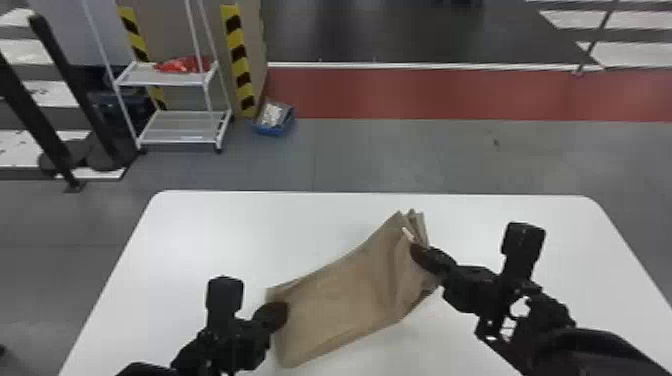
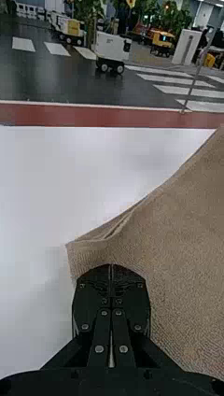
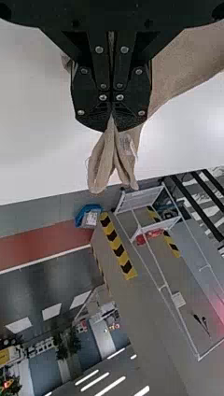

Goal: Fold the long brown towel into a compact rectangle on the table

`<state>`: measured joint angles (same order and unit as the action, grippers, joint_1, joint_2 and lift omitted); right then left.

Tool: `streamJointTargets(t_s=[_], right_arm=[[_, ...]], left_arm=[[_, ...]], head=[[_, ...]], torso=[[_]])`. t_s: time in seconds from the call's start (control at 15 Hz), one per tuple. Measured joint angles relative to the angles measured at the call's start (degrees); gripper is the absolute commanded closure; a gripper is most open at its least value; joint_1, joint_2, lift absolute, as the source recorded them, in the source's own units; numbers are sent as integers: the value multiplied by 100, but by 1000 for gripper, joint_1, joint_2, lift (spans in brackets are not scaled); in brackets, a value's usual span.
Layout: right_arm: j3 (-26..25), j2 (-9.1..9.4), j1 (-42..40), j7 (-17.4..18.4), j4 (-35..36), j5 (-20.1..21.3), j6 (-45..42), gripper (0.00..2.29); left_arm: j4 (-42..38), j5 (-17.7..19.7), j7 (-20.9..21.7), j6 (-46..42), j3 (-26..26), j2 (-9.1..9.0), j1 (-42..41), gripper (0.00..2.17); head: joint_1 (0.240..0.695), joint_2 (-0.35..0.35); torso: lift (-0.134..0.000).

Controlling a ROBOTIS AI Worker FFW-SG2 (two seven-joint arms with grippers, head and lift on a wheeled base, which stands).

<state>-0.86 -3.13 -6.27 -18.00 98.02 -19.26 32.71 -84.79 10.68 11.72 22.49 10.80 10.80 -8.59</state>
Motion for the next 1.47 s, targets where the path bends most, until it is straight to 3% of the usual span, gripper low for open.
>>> streamJointTargets(t_s=[0.27,0.6,0.93,1.13,1.47], right_arm=[[50,-2,-17,-28,573,-40,717,1416],[620,5,-112,-31,1060,-278,1133,1413],[1028,18,-149,446,977,55,1374,1416],[918,10,-290,712,1255,445,1314,1416],[356,-4,-450,712,1491,467,1135,1416]], left_arm=[[267,-9,3,-19,268,-75,207,2051],[539,-33,-77,-40,667,-277,452,2051],[602,-39,-116,-109,703,-319,519,2051],[637,-39,-124,-125,659,-285,551,2051],[645,-166,-144,-122,651,-287,552,2051]], head=[[695,6],[695,32],[695,49],[695,27],[695,-33]], torso=[[0],[0],[0],[0],[0]])
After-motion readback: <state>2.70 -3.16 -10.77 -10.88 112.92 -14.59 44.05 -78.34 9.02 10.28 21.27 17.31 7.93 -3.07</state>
